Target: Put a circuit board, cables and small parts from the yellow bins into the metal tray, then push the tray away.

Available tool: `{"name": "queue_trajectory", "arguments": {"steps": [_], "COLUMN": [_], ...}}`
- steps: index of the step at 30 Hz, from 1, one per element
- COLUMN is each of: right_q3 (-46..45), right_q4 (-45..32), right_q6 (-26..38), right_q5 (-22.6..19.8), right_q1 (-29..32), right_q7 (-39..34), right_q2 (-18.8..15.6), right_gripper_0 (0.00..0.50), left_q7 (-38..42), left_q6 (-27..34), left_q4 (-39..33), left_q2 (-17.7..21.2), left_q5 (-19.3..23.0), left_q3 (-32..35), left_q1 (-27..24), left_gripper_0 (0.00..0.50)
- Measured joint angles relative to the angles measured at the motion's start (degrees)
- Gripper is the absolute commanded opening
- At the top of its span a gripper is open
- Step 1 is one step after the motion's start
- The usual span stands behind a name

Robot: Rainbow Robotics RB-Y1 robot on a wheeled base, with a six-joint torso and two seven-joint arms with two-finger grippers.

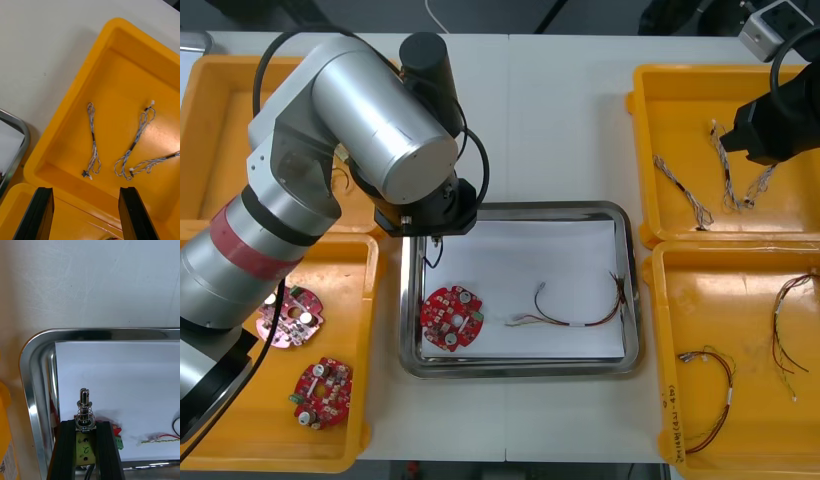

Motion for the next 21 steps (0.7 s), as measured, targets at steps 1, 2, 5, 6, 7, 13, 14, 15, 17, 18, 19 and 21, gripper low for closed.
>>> {"name": "queue_trajectory", "arguments": {"steps": [1,2,5,6,7,13,14,15,17,18,19,21], "right_q3": [-0.3,-0.5,-1.1,-1.2,-1.4,-1.9,-1.9,-1.9,-1.9,-1.9,-1.9,-1.9], "right_q4": [0.3,0.7,1.9,2.5,3.3,9.2,10.3,11.5,14.3,15.6,17.1,20.0], "right_q6": [0.0,0.0,0.0,0.0,0.0,0.0,0.0,0.0,0.0,0.0,0.0,0.0], "right_q5": [0.7,1.4,2.5,2.7,2.9,4.3,4.5,4.7,5.5,5.8,6.1,6.7], "right_q1": [0.0,0.0,0.0,0.0,0.0,-0.8,-1.2,-1.7,-3.0,-3.7,-4.5,-6.1], "right_q7": [0.0,0.0,-1.0,-1.7,-2.2,-2.4,-2.4,-2.4,-2.4,-2.4,-2.4,-2.4], "right_q2": [0.0,0.0,0.0,0.0,0.0,0.0,0.0,0.0,0.0,0.0,0.0,0.0], "right_gripper_0": [0.500,0.500,0.500,0.500,0.500,0.500,0.500,0.500,0.500,0.500,0.500,0.500], "left_q7": [0.0,0.0,0.1,0.1,0.1,0.2,0.2,0.2,0.2,0.2,0.2,0.2], "left_q6": [-0.3,-0.6,-1.3,-1.6,-1.9,-5.4,-5.8,-6.2,-6.7,-6.8,-6.9,-7.3], "left_q4": [0.0,0.0,0.0,0.0,0.0,0.0,0.0,0.0,0.0,0.0,0.1,0.3], "left_q2": [0.0,0.0,0.0,0.0,0.0,0.0,0.0,0.0,0.0,0.0,0.0,0.0], "left_q5": [-0.4,-0.6,-0.9,-1.0,-1.2,-3.3,-3.6,-3.9,-4.4,-4.5,-4.6,-4.6], "left_q3": [-0.3,-0.6,-1.3,-1.5,-1.7,-3.4,-3.6,-3.9,-4.5,-4.7,-5.0,-5.4], "left_q1": [0.4,0.7,1.7,1.9,2.2,4.1,4.4,4.8,5.3,5.5,5.6,5.7], "left_gripper_0": [0.005,0.005,0.003,0.003,0.005,0.004,0.005,0.006,0.005,0.005,0.005,0.005]}}
